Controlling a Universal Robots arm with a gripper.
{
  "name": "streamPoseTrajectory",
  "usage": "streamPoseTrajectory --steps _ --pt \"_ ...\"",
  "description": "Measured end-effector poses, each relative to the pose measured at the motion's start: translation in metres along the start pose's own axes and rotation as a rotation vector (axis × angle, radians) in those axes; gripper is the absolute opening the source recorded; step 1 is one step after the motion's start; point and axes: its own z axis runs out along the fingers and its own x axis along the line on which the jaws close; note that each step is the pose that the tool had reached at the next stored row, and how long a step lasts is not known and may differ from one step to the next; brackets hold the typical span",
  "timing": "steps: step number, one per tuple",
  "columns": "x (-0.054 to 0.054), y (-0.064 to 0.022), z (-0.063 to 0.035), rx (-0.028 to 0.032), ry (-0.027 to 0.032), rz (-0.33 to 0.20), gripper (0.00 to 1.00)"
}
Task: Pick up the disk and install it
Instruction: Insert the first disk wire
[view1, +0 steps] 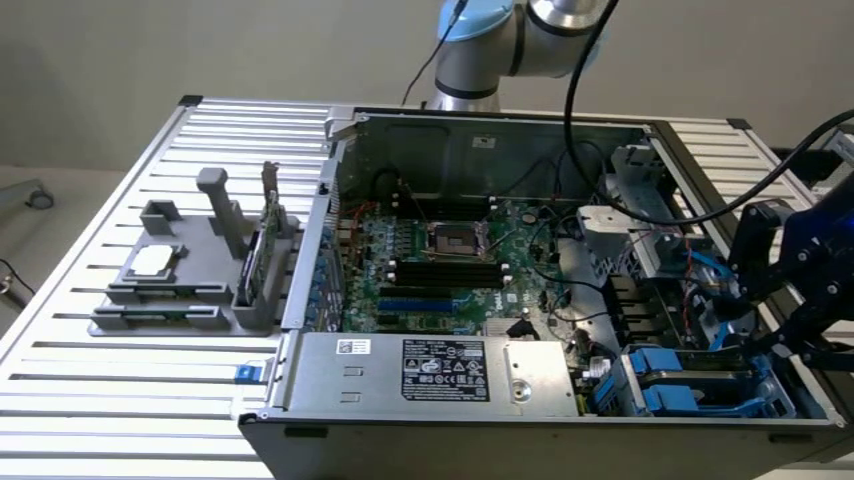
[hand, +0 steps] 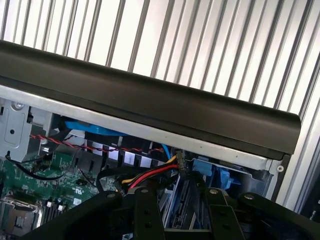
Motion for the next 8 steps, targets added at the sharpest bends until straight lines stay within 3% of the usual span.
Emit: streamPoseTrajectory --steps 4,8 --pt "-0.0019 0.0032 -0.0002 0.0072 0.0016 0.001 0.39" --pt "-0.0032 0.0036 -0.0002 0.0182 0.0044 0.002 0.39"
